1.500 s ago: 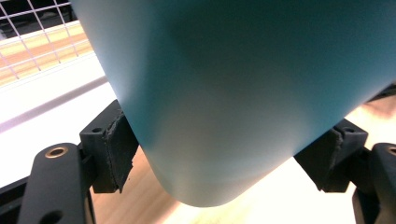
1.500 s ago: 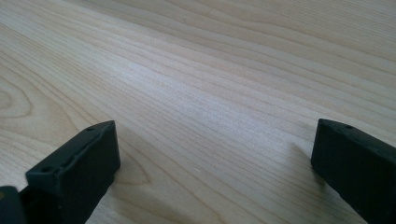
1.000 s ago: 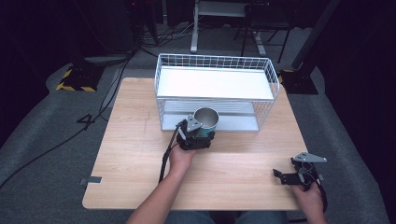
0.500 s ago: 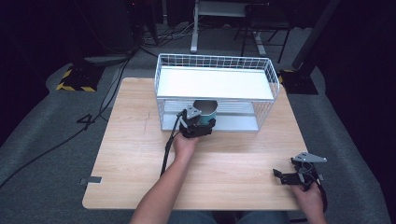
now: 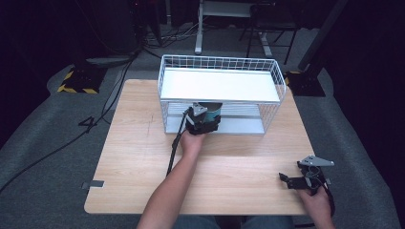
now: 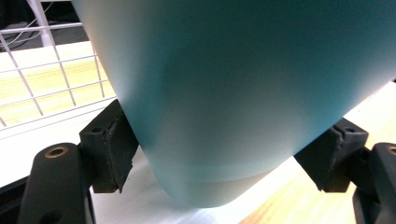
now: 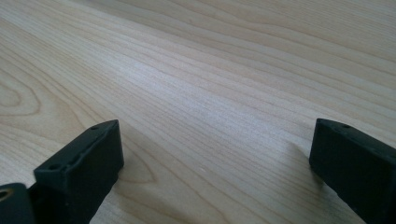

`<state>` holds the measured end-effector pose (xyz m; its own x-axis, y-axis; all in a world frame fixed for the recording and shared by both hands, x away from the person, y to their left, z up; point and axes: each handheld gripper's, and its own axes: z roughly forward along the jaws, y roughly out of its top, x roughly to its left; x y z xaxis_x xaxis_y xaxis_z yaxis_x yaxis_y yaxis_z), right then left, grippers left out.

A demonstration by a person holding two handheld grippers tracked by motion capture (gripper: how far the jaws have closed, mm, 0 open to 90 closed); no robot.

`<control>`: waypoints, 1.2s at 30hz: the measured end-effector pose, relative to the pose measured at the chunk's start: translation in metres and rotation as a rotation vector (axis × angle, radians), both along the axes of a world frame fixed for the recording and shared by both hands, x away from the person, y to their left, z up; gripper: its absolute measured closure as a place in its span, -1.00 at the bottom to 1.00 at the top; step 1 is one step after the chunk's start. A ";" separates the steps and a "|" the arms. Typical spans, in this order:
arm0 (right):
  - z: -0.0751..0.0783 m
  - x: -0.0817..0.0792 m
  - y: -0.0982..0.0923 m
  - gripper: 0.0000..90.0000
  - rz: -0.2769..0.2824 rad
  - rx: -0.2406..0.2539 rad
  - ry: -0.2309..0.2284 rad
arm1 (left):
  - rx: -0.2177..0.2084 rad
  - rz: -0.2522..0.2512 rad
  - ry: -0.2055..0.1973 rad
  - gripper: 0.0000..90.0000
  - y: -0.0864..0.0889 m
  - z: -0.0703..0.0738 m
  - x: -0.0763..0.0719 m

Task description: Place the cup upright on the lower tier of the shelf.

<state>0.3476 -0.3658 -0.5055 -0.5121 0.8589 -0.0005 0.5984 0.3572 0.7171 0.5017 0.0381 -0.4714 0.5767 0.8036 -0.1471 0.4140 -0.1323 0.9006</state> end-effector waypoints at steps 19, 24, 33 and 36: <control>0.000 0.000 0.000 -0.93 0.005 -0.001 -0.001 | 0.054 0.055 0.060 -0.50 -0.010 -0.017 0.017; 0.000 0.001 0.001 -0.93 0.007 -0.002 0.001 | 0.092 0.100 0.043 -0.50 -0.010 -0.017 0.015; 0.000 0.000 0.001 -0.92 0.005 -0.005 -0.002 | 0.156 0.053 0.031 -0.50 -0.013 -0.020 0.017; 0.000 0.000 0.001 -0.92 0.005 -0.005 -0.002 | 0.149 0.059 0.065 -0.55 -0.011 -0.023 0.018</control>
